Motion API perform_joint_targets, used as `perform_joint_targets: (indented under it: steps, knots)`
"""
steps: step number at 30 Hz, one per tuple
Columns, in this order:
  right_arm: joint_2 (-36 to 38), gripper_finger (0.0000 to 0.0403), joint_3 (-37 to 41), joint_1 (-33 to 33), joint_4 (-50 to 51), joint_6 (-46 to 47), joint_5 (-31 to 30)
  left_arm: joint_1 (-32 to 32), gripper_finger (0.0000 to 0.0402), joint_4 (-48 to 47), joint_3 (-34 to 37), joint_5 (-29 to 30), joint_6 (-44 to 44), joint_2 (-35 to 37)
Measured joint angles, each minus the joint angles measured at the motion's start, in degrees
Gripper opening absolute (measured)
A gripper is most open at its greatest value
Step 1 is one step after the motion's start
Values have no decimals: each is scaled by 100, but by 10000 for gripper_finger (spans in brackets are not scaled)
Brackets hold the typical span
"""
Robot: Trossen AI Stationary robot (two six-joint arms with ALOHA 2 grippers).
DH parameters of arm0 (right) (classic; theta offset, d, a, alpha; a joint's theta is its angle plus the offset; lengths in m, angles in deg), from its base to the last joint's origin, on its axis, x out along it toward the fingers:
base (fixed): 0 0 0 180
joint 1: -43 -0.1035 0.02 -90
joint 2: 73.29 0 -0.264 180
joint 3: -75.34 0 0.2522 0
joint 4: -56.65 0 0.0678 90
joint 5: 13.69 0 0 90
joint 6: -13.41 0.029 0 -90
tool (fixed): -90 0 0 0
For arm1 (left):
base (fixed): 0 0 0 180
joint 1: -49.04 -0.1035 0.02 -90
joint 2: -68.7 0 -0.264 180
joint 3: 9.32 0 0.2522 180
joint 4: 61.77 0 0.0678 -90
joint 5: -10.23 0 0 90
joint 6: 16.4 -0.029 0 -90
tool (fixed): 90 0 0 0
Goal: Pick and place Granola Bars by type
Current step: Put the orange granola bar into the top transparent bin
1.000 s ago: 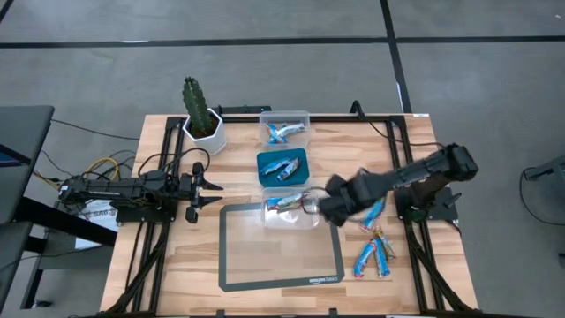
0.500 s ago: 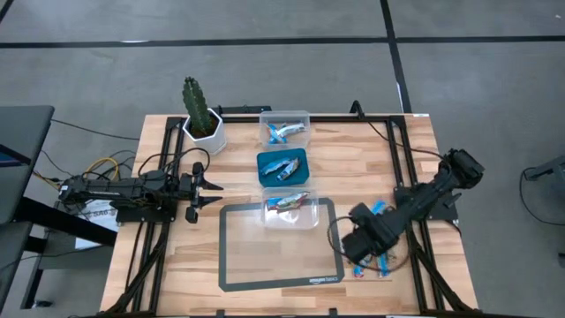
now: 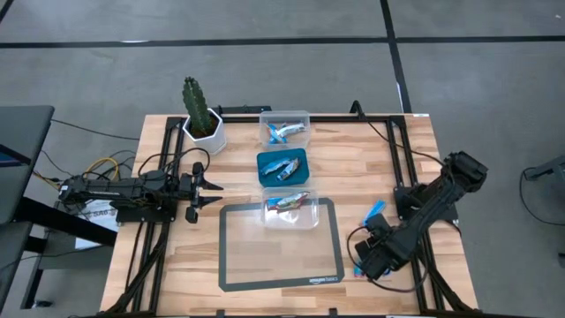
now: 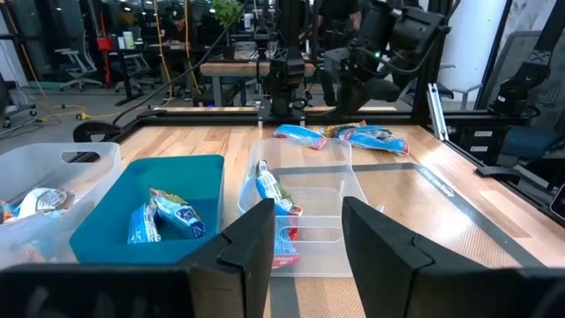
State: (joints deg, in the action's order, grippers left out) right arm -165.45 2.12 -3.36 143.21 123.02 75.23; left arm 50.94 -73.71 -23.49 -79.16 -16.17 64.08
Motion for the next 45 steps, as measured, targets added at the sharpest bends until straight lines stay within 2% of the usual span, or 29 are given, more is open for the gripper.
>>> perform_joint_targets:
  steps: [16,23,33,41,45]
  knots:
    - [-2,133,1162,-86,-1052,329,122,2,128,0,0,0,17,0]
    - [0,101,1198,-80,-1074,327,122,-1,128,0,0,0,24,0]
    - [-1,11,1202,-80,-1085,303,163,0,128,-1,1,0,26,0]
    - [-2,24,1202,-80,-1124,296,121,-1,128,0,0,0,25,0]
    - [-2,12,1202,-80,-1119,294,101,0,128,0,0,0,-4,1]
